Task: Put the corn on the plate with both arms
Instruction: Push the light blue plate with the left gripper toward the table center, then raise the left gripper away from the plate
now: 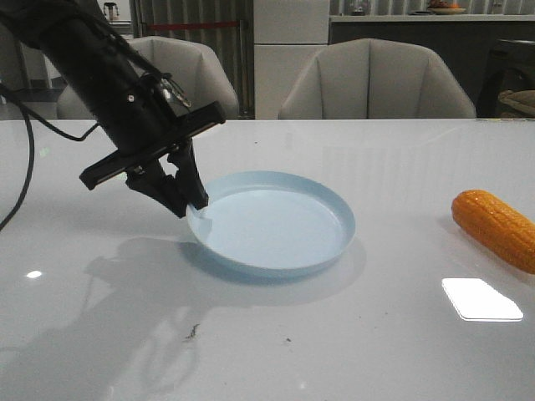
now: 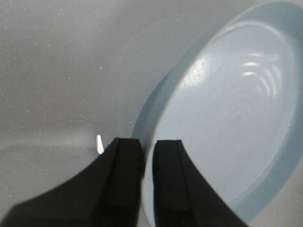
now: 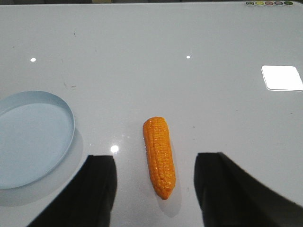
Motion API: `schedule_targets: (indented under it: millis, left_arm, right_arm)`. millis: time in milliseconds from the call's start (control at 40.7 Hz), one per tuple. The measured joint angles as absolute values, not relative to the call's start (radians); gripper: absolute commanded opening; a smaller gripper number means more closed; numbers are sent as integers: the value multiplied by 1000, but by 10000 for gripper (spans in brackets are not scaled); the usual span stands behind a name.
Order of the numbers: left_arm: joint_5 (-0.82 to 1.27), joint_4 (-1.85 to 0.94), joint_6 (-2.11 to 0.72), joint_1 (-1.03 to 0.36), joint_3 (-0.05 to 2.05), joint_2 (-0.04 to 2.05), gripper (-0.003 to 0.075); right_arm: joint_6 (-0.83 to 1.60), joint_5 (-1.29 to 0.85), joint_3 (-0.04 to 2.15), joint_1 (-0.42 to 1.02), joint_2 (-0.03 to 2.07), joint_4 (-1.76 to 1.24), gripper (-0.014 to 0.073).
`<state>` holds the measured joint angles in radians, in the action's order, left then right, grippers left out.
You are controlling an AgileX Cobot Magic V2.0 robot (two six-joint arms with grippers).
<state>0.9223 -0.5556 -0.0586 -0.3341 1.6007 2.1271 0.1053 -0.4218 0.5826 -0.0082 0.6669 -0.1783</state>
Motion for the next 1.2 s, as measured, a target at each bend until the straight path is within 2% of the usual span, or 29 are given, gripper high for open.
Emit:
schedule_targets:
  millis: [49, 123, 295, 565, 761, 1031, 1203]
  left_arm:
    - [924, -538, -72, -341, 1601, 2132, 396]
    - [924, -510, -82, -350, 1601, 2136, 421]
    - [920, -497, -90, -359, 1627, 2136, 421]
    - [985, -481, -92, -316, 1828, 2134, 421]
    - [930, -319, -92, -252, 1900, 2047, 421]
    - [879, -67, -95, -217, 1864, 1821, 421]
    - [708, -46, -97, -191, 1653, 1644, 421]
  right_arm:
    - [105, -422, 583, -8, 667, -178, 478]
    - [105, -422, 583, -8, 667, -178, 478]
    - [105, -422, 583, -8, 667, -178, 478]
    - [105, -422, 583, -8, 667, -178, 478]
    - [105, -422, 583, -8, 667, -184, 478]
    - [105, -434, 649, -8, 778, -184, 478]
    - [105, -476, 791, -8, 971, -184, 489]
